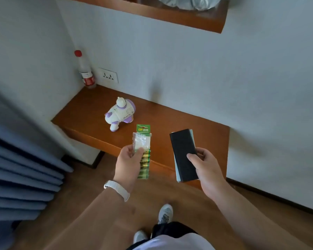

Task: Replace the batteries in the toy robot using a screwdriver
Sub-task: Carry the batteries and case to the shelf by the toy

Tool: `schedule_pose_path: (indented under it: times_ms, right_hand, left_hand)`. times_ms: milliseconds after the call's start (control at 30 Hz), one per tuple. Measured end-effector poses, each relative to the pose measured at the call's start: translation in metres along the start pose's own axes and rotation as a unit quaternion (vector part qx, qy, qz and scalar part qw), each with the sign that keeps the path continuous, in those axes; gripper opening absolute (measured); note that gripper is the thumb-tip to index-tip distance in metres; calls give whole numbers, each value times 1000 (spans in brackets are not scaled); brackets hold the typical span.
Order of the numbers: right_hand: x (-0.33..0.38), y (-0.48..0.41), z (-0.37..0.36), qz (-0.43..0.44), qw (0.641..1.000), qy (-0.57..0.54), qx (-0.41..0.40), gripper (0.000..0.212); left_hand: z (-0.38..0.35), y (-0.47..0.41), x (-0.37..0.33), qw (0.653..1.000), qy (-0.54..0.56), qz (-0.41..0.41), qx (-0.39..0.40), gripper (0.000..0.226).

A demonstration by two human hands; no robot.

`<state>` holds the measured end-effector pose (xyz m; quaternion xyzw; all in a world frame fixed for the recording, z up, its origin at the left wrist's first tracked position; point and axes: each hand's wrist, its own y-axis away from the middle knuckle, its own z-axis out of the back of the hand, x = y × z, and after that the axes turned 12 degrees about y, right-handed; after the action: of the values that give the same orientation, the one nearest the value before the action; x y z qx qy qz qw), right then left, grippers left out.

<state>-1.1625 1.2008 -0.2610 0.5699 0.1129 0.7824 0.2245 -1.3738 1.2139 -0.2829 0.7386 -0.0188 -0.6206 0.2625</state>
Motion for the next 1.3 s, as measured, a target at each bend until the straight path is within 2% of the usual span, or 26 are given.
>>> schedule_pose_path:
  times_ms: [333,533,833,1033,1300]
  right_hand:
    - [-23,-81,-19,-90,995,-43,5,24]
    - [-26,-131,-34,-113,992,-60,20,22]
    - [-34,-176,-51,-136,988,-61,28,29]
    - [-43,-197,-48,-150,985,-69,-39,28]
    - [-75,-198,-27,-170,976,-42,-130,31]
  left_hand:
    - [-30,-74,23,992,-114,57,4,19]
    - [-42,-120,31,984,-152,85,-24,22]
    - [-63,-168,56,976,-185,116,6,22]
    - [-84,-198,66,972,-209,105,24,18]
    - [-110,-228,79,960,-257,65,92,15]
